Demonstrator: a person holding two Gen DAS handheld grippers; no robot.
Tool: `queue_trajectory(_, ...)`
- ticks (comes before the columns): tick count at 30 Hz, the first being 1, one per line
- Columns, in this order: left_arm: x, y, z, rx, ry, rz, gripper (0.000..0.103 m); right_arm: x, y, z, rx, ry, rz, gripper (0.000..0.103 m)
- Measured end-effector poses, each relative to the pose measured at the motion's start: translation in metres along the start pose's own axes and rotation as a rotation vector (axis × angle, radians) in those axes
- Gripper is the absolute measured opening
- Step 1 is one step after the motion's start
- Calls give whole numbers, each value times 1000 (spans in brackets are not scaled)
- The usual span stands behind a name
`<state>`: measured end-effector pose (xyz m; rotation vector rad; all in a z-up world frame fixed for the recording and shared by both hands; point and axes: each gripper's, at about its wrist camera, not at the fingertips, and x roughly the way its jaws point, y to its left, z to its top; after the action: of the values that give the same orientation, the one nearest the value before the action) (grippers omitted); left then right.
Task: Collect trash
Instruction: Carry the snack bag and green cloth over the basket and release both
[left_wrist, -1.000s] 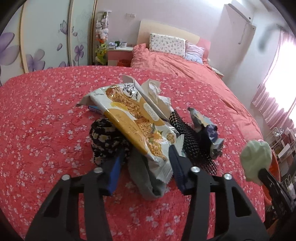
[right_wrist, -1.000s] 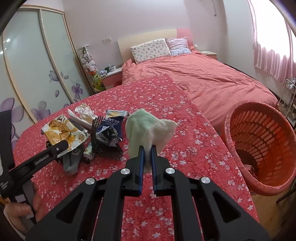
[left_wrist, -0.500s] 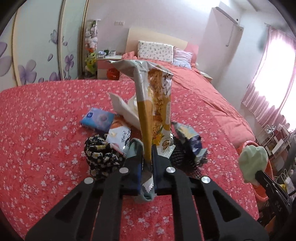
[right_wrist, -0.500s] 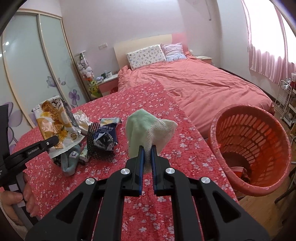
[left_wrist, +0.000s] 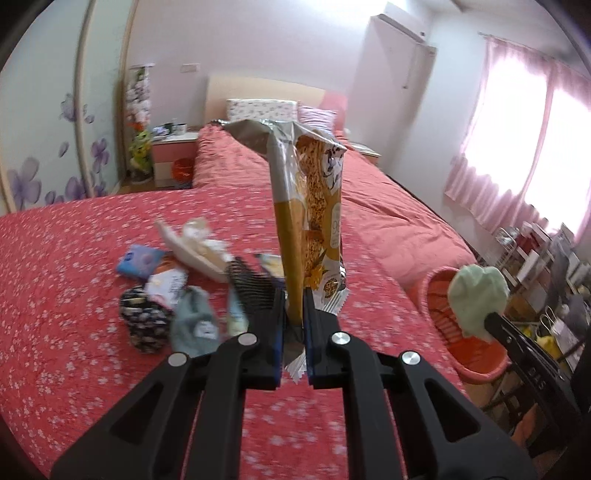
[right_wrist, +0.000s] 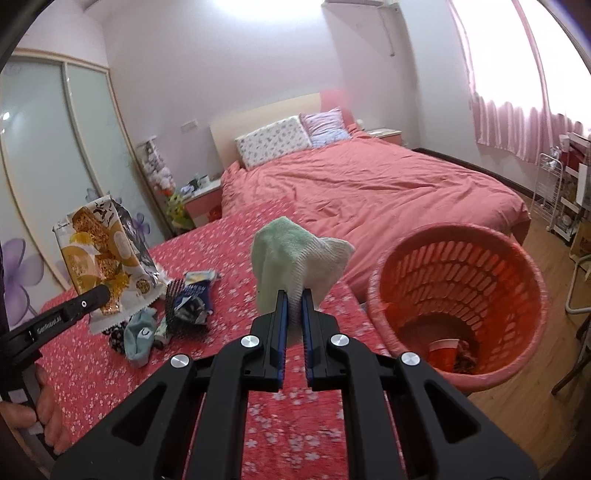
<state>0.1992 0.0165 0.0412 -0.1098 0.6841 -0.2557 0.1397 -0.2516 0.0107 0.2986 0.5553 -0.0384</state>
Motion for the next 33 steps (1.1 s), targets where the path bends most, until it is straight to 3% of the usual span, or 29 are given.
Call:
queue_trajectory(16,33,-120,-16,126,79,-194,10,-29,-77,9,107,-100,-139,8)
queue_trajectory(33,94,-202,-32,216,174,-331,10,-10,-134,11,200,-98,-218,8)
